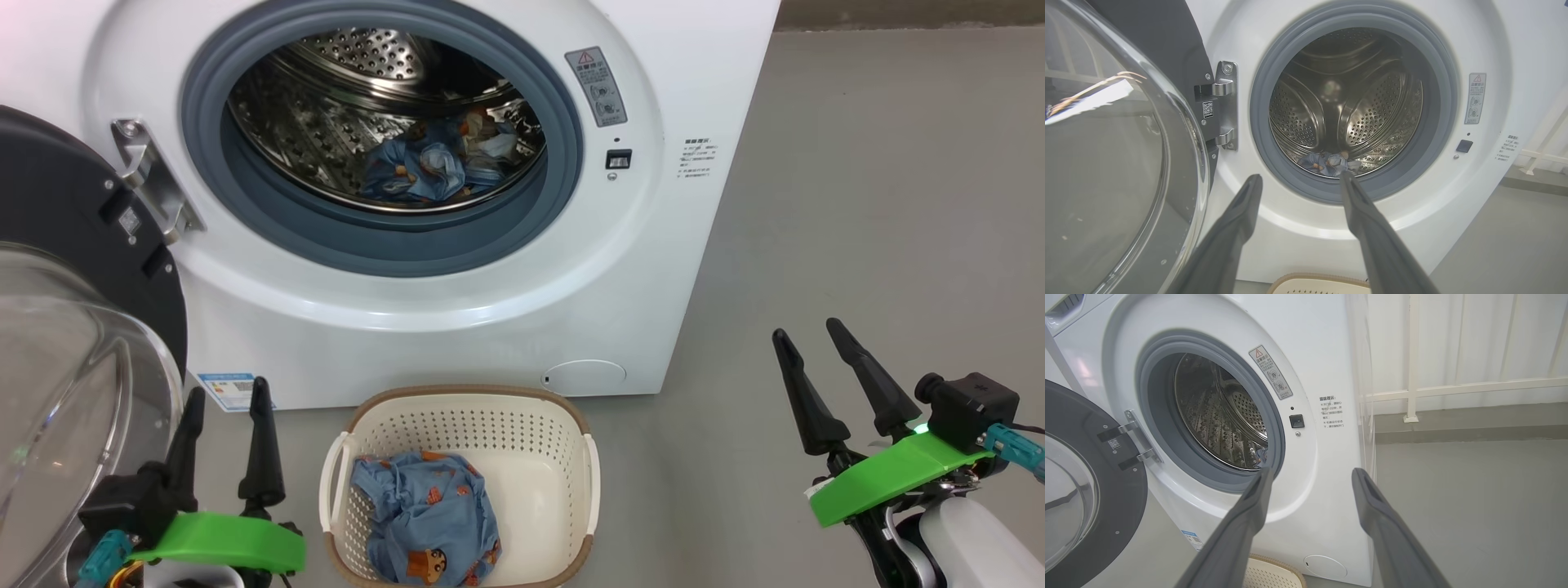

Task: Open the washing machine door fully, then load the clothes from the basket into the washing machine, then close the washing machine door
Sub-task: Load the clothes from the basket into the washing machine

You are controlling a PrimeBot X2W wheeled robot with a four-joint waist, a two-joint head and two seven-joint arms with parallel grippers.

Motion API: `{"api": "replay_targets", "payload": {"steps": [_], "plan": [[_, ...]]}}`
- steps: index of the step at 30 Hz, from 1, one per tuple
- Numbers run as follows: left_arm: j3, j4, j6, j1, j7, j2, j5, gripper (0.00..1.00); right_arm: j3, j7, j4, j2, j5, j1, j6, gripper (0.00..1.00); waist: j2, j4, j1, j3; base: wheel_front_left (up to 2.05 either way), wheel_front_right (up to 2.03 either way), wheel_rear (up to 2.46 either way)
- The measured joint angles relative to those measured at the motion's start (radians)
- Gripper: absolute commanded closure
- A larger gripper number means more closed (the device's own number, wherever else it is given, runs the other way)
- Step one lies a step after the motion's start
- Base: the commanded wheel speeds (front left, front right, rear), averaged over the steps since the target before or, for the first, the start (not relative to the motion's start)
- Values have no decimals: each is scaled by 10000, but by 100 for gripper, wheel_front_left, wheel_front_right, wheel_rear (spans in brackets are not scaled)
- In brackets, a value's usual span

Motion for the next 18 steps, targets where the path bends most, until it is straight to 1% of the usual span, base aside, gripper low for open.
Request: {"api": "replay_targets", "payload": {"steps": [18], "plan": [[6, -217, 75, -1, 0, -67, 2, 0, 13, 0, -4, 4, 8, -2, 0, 0, 0, -123, 1, 243, 0, 0, 0]]}}
